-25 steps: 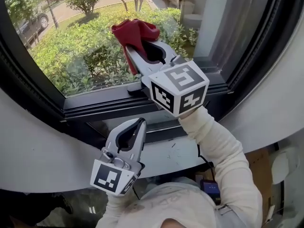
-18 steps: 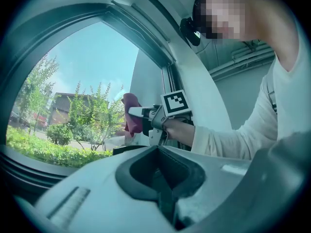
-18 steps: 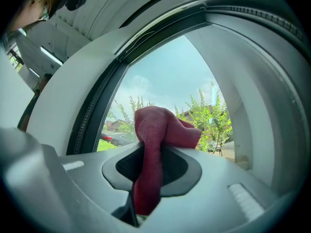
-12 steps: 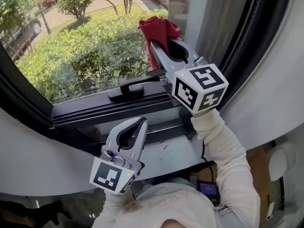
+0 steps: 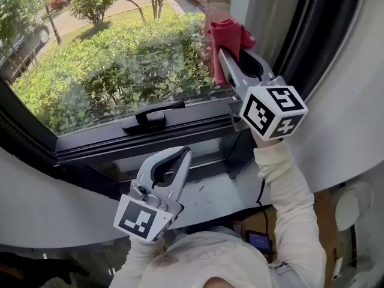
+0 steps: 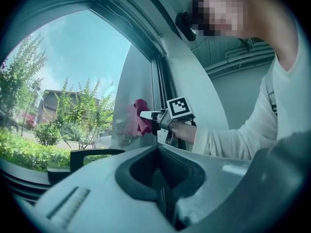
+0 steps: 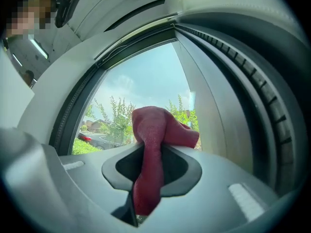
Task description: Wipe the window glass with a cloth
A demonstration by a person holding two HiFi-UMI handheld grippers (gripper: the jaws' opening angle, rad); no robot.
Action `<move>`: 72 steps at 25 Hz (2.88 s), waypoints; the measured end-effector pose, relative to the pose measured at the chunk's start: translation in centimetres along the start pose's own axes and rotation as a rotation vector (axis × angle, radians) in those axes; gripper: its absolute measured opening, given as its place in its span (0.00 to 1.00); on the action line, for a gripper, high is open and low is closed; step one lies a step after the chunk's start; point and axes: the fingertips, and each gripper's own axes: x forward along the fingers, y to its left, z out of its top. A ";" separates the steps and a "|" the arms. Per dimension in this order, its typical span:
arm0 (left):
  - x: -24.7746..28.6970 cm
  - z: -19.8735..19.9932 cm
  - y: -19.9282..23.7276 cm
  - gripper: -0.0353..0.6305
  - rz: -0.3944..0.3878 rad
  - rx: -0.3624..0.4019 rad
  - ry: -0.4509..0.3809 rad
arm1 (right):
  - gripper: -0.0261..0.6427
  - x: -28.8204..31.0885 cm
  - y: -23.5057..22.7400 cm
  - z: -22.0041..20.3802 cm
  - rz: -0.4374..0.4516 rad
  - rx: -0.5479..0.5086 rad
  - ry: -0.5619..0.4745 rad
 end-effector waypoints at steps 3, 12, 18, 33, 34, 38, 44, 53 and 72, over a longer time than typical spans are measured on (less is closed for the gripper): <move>0.8 0.1 -0.5 0.05 -0.010 0.003 0.002 | 0.19 -0.7 -1.9 0.3 -0.034 0.014 -0.006; 1.7 -0.2 -1.1 0.05 -0.022 0.012 0.009 | 0.19 -1.9 -3.7 -1.7 -0.088 0.046 -0.019; 1.4 -0.3 -1.2 0.05 -0.019 0.017 0.014 | 0.19 -2.8 -3.7 -5.4 -0.101 0.080 0.031; -0.1 -0.5 -0.7 0.05 0.002 0.014 0.022 | 0.19 -1.5 0.2 -6.8 -0.062 0.078 0.074; -0.4 -0.5 -0.6 0.05 0.007 0.012 0.020 | 0.19 -1.2 0.8 -6.6 -0.054 0.070 0.074; -1.4 -0.3 0.0 0.05 0.026 0.012 0.012 | 0.19 -0.3 2.9 -5.8 -0.018 0.038 0.073; -3.2 0.0 1.1 0.05 0.058 0.011 -0.001 | 0.19 1.2 6.2 -4.2 0.030 -0.001 0.065; -6.1 -0.2 3.3 0.05 0.105 0.003 -0.006 | 0.19 4.0 12.7 -2.8 0.126 -0.014 0.027; -12.5 -0.4 9.1 0.05 0.220 -0.020 -0.003 | 0.19 9.6 28.8 -4.2 0.361 -0.083 0.039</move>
